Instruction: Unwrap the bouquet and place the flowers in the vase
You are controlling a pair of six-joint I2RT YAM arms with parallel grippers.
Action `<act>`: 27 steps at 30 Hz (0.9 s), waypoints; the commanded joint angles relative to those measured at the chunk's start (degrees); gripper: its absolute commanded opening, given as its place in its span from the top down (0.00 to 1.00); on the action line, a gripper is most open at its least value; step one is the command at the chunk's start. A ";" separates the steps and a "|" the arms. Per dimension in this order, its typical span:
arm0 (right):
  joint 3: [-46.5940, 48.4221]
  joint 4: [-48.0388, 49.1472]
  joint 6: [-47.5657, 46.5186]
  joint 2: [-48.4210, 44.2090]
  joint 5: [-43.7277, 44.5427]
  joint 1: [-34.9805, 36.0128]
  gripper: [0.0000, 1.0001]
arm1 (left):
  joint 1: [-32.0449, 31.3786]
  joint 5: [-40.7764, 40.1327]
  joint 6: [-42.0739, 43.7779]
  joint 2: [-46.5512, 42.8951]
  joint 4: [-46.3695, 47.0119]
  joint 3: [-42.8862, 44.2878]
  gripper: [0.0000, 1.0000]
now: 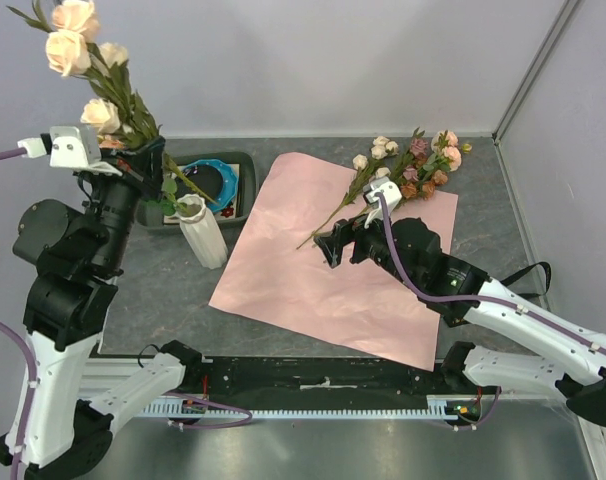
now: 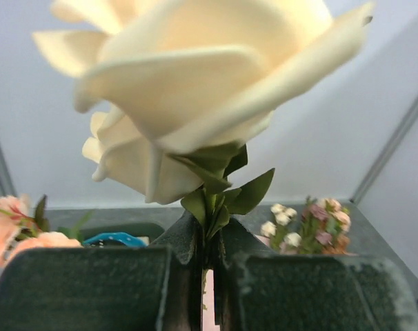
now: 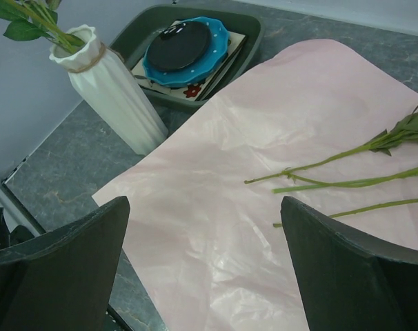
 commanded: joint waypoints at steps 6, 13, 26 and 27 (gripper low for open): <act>0.26 -0.60 1.10 -0.34 2.22 -0.08 0.02 | -0.08 -13.59 10.14 5.18 3.35 4.03 0.98; 0.26 -0.87 0.57 -0.26 2.48 -0.25 0.02 | -0.08 -16.40 10.93 4.75 8.09 -2.71 0.98; -0.97 -1.57 1.89 0.62 2.40 -0.34 0.02 | -0.08 -24.49 0.58 2.73 7.67 -15.04 0.47; -0.89 -1.66 2.24 0.88 2.22 -0.34 0.02 | -0.08 -24.49 -0.05 2.55 7.05 -15.48 0.27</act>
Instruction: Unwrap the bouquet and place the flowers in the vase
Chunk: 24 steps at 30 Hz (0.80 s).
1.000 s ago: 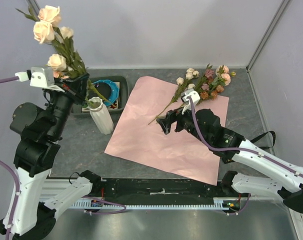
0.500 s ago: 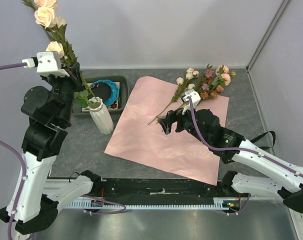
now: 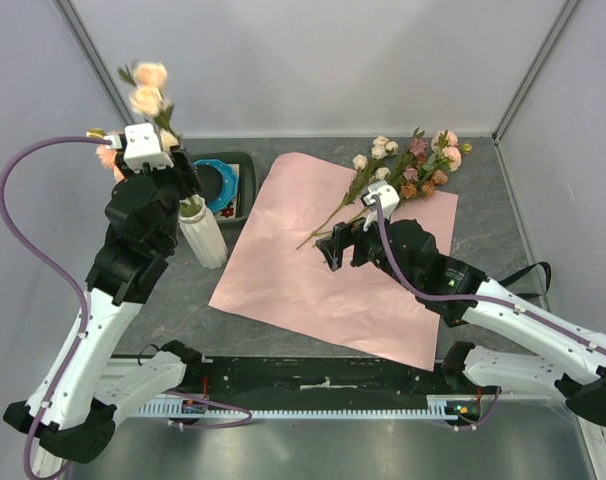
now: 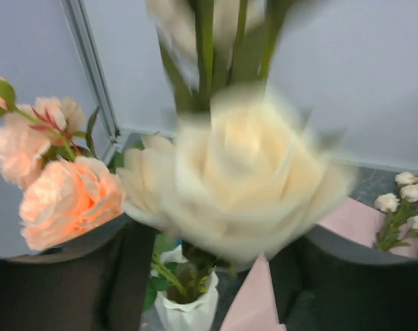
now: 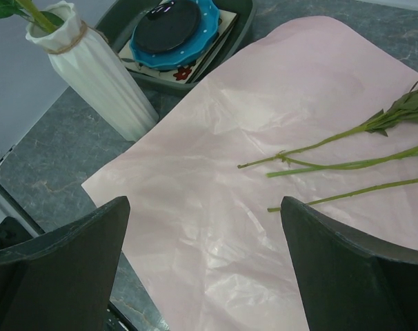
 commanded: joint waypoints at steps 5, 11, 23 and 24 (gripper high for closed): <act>0.19 0.48 1.59 2.64 0.58 -0.29 0.02 | -0.08 -4.17 -8.12 -3.10 -6.32 -1.72 0.02; 1.15 -1.36 6.06 7.65 1.55 -3.71 0.02 | -0.08 3.27 -10.23 -8.10 -11.08 -1.28 0.01; 1.41 -3.39 23.46 23.46 -11.81 -29.46 0.03 | -0.08 38.15 -18.40 -12.42 -16.19 -4.87 0.05; 1.77 -3.04 25.30 25.04 -14.60 -31.21 0.04 | -0.08 40.37 -19.20 -12.15 -16.01 -6.36 0.05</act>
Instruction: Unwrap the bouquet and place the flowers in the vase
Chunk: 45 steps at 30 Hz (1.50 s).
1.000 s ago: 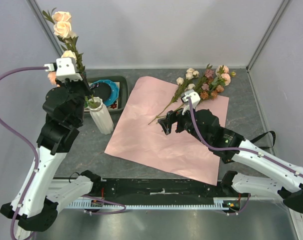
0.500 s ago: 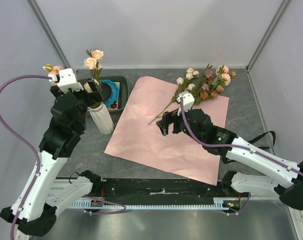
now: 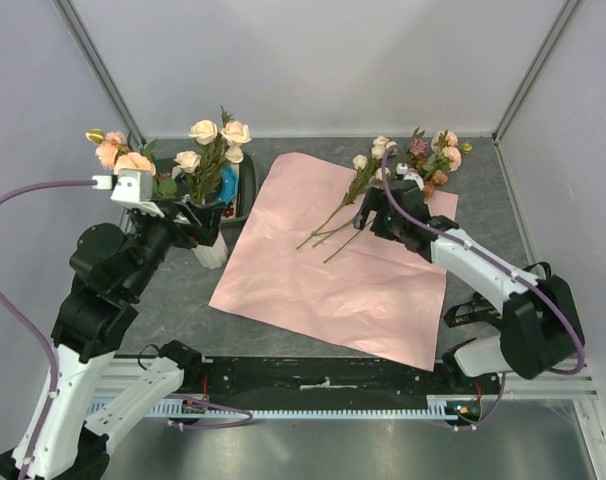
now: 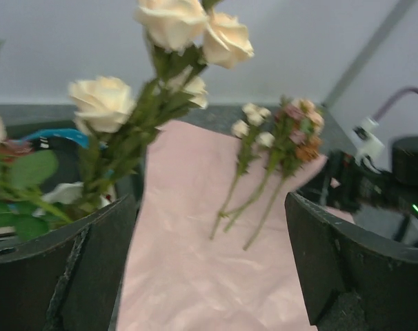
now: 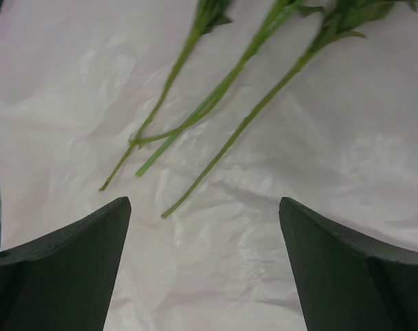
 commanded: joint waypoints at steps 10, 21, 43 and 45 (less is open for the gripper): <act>8.20 11.63 13.32 24.47 -13.37 -14.93 0.22 | -0.08 35.90 -10.11 4.83 2.04 -8.19 0.15; 6.54 15.78 17.28 28.35 -8.72 -15.01 0.65 | -0.08 36.00 -10.55 3.33 2.13 -10.21 0.16; -10.25 17.61 -0.61 -16.91 -1.71 -17.21 1.00 | -0.08 39.77 -12.31 6.41 5.99 -9.42 0.16; -8.94 18.68 -3.54 -17.53 -5.80 -17.04 1.00 | -0.08 41.08 -13.18 6.85 7.31 -9.51 0.16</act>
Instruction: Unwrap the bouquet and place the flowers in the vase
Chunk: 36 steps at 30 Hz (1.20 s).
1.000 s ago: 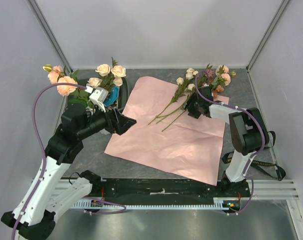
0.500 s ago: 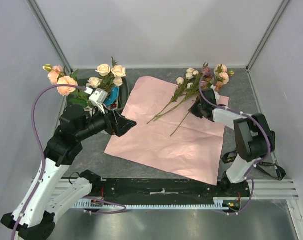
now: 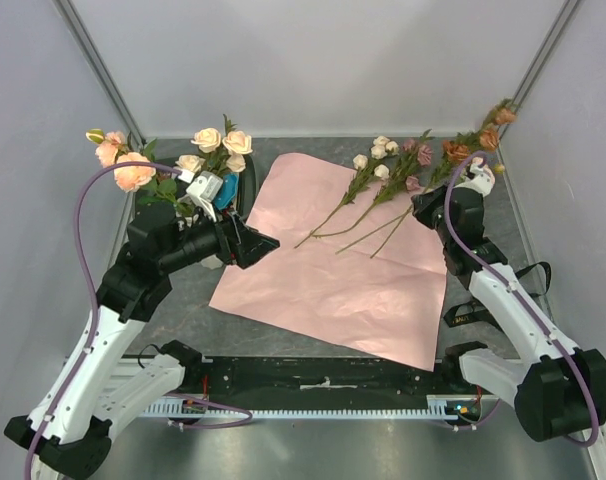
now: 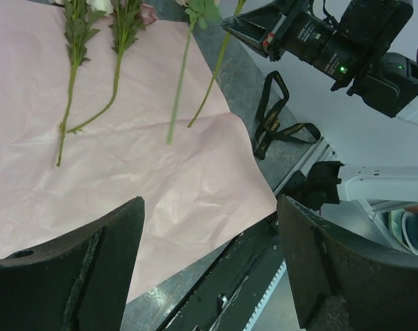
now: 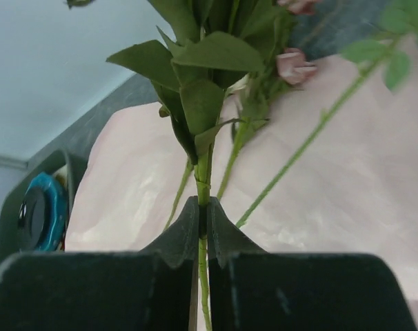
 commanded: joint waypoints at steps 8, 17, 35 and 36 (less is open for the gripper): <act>5.00 9.46 -13.20 4.06 -29.56 1.60 1.00 | -0.08 6.41 -6.36 1.94 8.27 -0.60 0.16; 5.10 17.73 -14.26 5.22 -42.26 13.89 1.00 | -0.08 11.41 -11.71 3.25 12.13 -1.21 0.15; 2.72 6.49 -18.12 -8.40 -28.14 25.96 1.00 | -16.85 -10.37 -11.30 19.34 18.75 10.10 0.21; 2.98 5.53 -18.65 -8.67 -27.68 26.13 1.00 | -19.65 -13.50 -10.50 19.43 17.78 10.82 0.22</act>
